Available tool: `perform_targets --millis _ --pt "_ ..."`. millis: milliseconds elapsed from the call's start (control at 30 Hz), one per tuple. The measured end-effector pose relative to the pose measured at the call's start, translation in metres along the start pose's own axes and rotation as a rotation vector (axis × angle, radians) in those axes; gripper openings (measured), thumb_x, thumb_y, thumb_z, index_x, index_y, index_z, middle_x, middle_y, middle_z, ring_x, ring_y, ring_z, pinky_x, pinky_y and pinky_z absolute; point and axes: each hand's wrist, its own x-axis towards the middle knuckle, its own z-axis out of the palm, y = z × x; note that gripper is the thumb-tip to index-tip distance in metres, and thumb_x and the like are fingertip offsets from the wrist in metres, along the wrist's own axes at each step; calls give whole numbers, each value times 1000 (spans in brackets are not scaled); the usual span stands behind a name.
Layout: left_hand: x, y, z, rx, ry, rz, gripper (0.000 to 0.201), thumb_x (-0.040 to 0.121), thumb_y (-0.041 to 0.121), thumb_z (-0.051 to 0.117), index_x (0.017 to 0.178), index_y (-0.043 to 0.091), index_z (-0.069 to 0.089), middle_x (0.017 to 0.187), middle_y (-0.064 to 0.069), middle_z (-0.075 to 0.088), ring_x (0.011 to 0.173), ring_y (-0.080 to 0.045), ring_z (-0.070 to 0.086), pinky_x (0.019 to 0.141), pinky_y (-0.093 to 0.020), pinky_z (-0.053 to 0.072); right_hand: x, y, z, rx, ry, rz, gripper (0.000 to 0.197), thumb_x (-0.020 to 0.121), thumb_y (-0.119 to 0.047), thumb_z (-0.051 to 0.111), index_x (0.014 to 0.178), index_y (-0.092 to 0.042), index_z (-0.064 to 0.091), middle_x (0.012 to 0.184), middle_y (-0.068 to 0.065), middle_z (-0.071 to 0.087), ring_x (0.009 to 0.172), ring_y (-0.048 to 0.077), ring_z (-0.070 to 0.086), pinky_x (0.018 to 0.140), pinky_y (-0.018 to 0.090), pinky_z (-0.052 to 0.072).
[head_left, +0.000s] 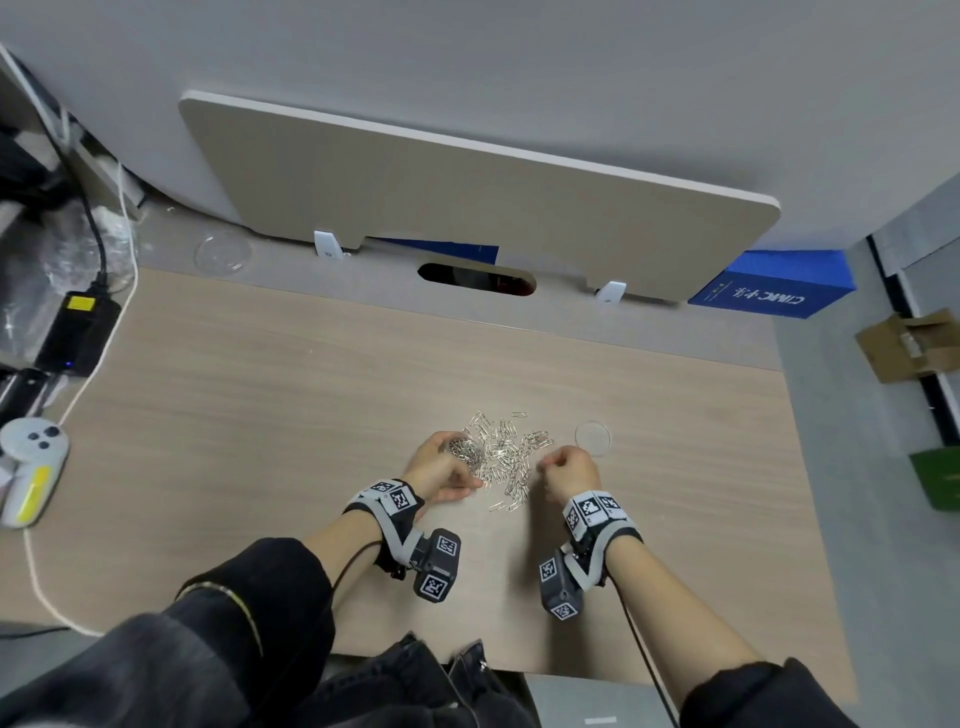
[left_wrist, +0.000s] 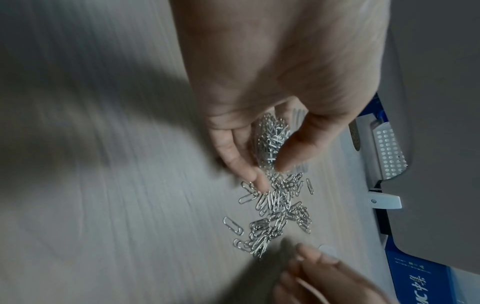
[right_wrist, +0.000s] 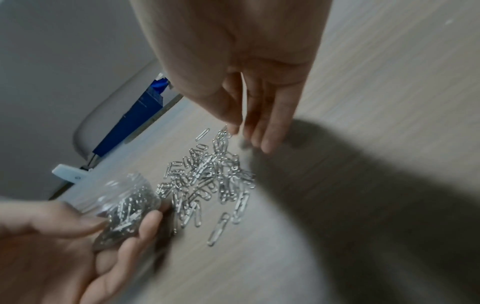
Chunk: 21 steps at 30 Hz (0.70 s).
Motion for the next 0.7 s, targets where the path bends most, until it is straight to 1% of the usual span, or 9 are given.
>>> perform_targets --millis 100,167,267,367,433,500,533,600,700 --pt "0 0 1 -8 5 13 67 68 -18 48 122 22 49 102 -19 68 84 -34 71 61 -31 57 -12 10 6 -130 -113 55 14 82 -15 50 75 -15 63 85 13 72 76 32 71 73 47 60" --pt "1 0 3 -12 2 22 66 69 -18 47 122 22 49 96 -14 68 81 -32 70 68 -33 59 -18 9 17 -117 -156 41 12 79 -15 52 72 -16 62 84 13 72 73 32 71 69 47 60" --pt "2 1 5 1 -8 26 64 70 -17 47 121 22 50 87 -10 66 81 -31 70 75 -37 59 3 16 40 4 -179 20 15 72 -11 51 67 -18 63 79 9 71 79 32 70 77 50 59" --pt "3 2 3 5 -6 31 65 69 -17 48 121 22 51 100 -15 67 87 -33 71 85 -43 57 7 4 42 115 -104 -2 28 71 -3 48 63 -23 65 73 1 70 82 30 70 81 49 57" --pt "4 3 1 -1 1 35 64 69 -17 47 120 22 51 102 -17 68 83 -32 71 85 -42 56 -5 -17 25 126 12 -49 27 75 1 47 71 -20 64 79 4 69 81 30 68 83 42 56" --pt "2 4 -2 -13 7 36 63 70 -18 46 120 22 51 93 -15 70 79 -29 71 81 -40 56 -8 -29 10 38 120 -98 23 79 2 48 90 -12 63 98 11 65 82 28 63 81 32 52" --pt "1 5 -3 -22 9 34 63 70 -18 45 119 22 51 88 -13 70 78 -29 71 78 -38 57 -7 -31 5 -27 144 -109 24 80 0 51 100 -9 61 108 13 59 84 28 62 82 31 50" --pt "0 5 -5 -35 10 31 64 70 -18 45 119 23 51 91 -15 70 83 -31 71 71 -34 57 -6 -34 1 -194 124 -120 33 82 -9 58 114 -8 54 118 12 47 94 33 59 89 35 48" --pt "-2 4 -9 -44 5 34 65 69 -17 46 119 23 51 104 -22 67 91 -34 70 76 -36 57 -7 -38 11 -357 83 -145 42 82 -23 65 117 -6 51 118 12 42 104 36 55 90 37 46"
